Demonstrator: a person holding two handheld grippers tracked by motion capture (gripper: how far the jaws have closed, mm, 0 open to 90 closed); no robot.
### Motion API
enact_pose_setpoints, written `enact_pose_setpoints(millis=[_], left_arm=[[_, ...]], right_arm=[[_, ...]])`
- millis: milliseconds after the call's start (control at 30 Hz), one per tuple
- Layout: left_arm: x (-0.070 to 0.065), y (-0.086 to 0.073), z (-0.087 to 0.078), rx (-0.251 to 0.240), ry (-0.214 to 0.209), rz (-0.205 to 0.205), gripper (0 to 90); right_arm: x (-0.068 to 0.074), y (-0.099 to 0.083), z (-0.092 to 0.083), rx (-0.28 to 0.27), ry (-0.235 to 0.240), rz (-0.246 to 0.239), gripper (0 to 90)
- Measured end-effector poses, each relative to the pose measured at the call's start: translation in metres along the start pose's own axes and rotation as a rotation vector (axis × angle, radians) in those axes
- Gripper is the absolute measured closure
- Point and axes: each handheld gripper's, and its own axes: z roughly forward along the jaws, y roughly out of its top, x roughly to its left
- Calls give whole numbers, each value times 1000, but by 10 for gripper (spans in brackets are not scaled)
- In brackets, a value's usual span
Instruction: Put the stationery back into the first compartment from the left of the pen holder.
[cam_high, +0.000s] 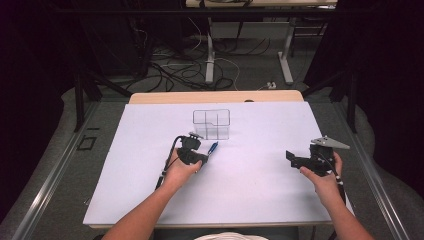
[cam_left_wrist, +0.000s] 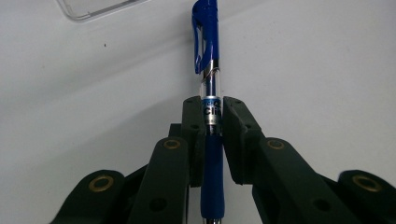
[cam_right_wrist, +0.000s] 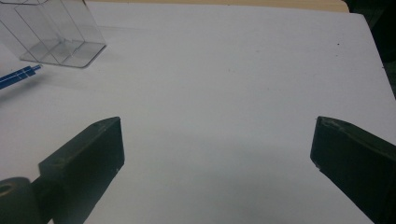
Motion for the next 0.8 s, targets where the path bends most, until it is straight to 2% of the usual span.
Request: enact_pose_setpoints(millis=[33,67,267,433,533,800], left_arm=[[-1,0,-1,-7,-6,-10,793],[-1,1,-3,-8,-12,-3,793],[-1,2,-14,-24,-35,15,793],[0,2,-23,-29,-59,24,793],[0,2,-29,-24,-63,46,793],[0,1,-40,-41,-80,64,793]], right_arm=[[1,0,0,2,5,6,23],[1,0,0,0,1,-13,23],[8,1,1,9,-1,-47,23],[13,2,2,5,-9,-109,24],[17,3,1,6,-3,-131,25],[32,6,2,4,-14,-257,29]])
